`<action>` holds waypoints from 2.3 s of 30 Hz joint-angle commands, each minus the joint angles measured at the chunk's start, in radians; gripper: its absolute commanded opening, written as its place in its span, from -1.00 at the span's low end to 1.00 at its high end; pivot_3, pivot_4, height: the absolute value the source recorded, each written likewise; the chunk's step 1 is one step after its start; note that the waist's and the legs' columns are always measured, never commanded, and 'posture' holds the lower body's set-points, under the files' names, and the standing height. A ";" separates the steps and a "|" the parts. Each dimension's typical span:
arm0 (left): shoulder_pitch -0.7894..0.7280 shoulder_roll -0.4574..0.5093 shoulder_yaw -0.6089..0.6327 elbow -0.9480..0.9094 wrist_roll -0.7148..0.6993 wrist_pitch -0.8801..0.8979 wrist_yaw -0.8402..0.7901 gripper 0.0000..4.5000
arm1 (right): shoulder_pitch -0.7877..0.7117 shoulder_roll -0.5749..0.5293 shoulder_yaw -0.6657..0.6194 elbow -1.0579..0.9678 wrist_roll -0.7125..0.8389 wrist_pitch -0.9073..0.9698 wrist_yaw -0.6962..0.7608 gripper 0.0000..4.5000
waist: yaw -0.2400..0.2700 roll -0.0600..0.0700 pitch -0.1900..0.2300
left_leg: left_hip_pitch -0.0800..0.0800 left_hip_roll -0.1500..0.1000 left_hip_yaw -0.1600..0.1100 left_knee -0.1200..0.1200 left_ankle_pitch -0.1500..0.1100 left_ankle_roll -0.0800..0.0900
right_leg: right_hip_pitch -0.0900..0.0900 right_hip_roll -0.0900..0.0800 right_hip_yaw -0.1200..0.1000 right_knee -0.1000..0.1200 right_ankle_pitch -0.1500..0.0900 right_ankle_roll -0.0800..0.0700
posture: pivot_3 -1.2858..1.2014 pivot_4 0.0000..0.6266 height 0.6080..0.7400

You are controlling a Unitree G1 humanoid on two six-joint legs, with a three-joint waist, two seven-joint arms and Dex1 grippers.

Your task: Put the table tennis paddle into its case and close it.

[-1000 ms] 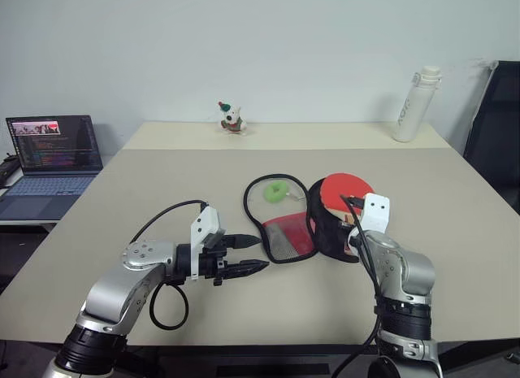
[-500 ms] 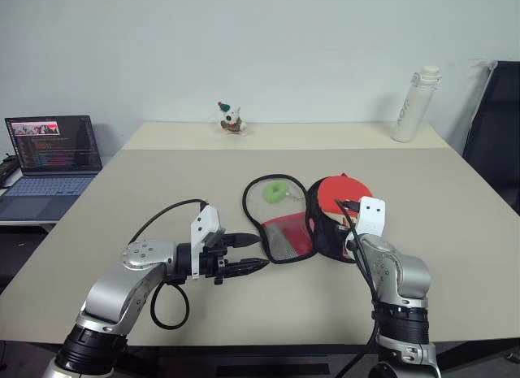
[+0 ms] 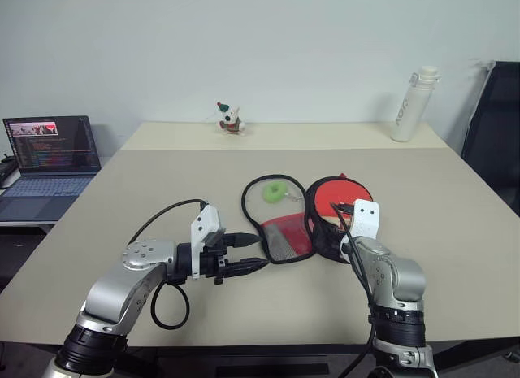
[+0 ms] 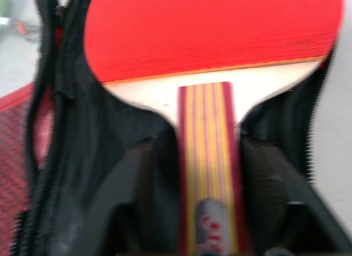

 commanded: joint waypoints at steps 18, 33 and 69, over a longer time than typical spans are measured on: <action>-0.014 -0.015 0.029 0.174 0.109 -0.107 0.098 0.28 | -0.081 -0.413 0.071 -0.228 0.244 0.043 0.530 0.99 | 0.008 0.000 0.000 | 0.000 0.000 0.000 0.000 0.000 0.001 | 0.000 0.000 0.000 0.000 0.000 0.000 | 0.03 -0.52 1.00; -0.311 -0.117 -0.041 0.719 0.317 -0.289 0.138 -1.00 | -0.006 -0.861 0.002 -0.323 0.602 0.094 0.971 1.00 | 0.015 -0.003 0.001 | -0.001 0.000 -0.001 0.005 -0.003 0.005 | 0.003 0.000 -0.001 0.000 0.000 0.001 | 0.03 -0.52 1.00; -0.880 -0.582 -0.083 1.281 0.450 -0.608 0.076 -1.00 | 0.238 -1.122 -0.094 -0.135 0.506 -0.104 1.016 1.00 | 0.014 -0.005 0.002 | -0.002 -0.001 -0.001 0.009 -0.001 0.002 | 0.003 0.005 -0.001 0.000 0.000 0.002 | 0.03 -0.52 1.00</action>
